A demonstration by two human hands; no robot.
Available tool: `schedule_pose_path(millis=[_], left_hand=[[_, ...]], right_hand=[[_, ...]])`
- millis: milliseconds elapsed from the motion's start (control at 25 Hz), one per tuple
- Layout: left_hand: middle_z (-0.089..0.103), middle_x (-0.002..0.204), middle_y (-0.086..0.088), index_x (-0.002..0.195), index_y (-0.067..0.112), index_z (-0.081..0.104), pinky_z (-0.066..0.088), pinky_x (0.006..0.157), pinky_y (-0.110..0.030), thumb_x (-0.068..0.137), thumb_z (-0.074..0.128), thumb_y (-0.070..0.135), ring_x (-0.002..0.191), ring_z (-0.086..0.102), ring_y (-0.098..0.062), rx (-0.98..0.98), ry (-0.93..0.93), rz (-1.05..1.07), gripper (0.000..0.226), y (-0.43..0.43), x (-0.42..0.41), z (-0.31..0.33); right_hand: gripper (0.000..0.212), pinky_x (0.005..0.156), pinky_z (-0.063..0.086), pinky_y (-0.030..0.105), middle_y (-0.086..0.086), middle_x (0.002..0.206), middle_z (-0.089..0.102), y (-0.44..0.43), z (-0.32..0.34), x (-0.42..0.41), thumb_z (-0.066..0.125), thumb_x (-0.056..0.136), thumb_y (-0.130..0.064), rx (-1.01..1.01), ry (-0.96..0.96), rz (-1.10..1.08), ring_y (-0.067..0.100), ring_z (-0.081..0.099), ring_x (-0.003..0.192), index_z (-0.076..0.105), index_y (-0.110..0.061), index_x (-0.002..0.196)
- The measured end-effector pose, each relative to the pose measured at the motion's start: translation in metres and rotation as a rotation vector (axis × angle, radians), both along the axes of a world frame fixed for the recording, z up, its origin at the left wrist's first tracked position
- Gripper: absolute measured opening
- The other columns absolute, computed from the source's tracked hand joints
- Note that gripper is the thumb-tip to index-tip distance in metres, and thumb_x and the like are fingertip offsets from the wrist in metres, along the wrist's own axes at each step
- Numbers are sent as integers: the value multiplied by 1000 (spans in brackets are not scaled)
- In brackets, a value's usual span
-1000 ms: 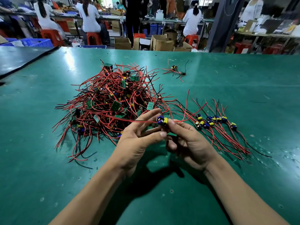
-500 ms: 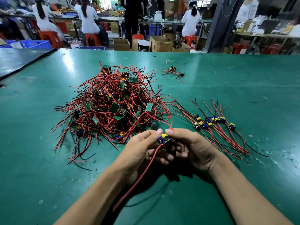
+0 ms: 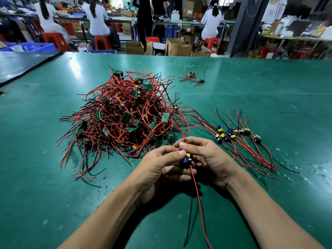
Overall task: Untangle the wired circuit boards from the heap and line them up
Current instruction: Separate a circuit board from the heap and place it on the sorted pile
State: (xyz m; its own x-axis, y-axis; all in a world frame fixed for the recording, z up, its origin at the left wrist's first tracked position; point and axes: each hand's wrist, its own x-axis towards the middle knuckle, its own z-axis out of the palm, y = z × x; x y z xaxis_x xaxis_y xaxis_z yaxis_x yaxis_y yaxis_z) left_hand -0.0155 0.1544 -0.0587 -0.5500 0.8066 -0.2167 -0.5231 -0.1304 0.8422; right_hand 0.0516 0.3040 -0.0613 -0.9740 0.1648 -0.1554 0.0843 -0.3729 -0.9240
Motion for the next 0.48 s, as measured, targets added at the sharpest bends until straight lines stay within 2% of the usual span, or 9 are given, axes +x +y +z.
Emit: schedule_pose_path(millis=[160,240,360,480], left_hand=[[72,85,-22,104,3,64,59,56,-31,72,74,12,64,72,-30,-36,27,-53,34,-1,-4,2],[71,82,-23,97,6,68,58,54,-30,73,75,8,62,71,-30,-62,40,-100,25,-2,-4,3],[69,82,-23,89,9,72,59,57,-31,73,64,11,62,70,-31,-80,83,-122,18,0,-2,0],[70,81,-23,87,8,66,58,55,-32,83,65,8,58,67,-30,-72,131,-12,4,7,1,-2]], right_hand=[[15,44,35,19,1,60,59,2,-1,-1,78,74,-22,-49,-21,-73,8,39,45,75,-11,84],[17,47,29,19,-1,54,55,3,-1,-1,78,76,-24,-73,-39,-74,7,39,40,73,-12,85],[17,42,30,18,-1,55,55,1,0,-1,78,77,-28,-84,-63,-31,4,37,36,72,-14,83],[15,38,34,17,-3,59,52,1,-2,-2,75,80,-26,-103,-52,-42,3,35,37,70,-12,82]])
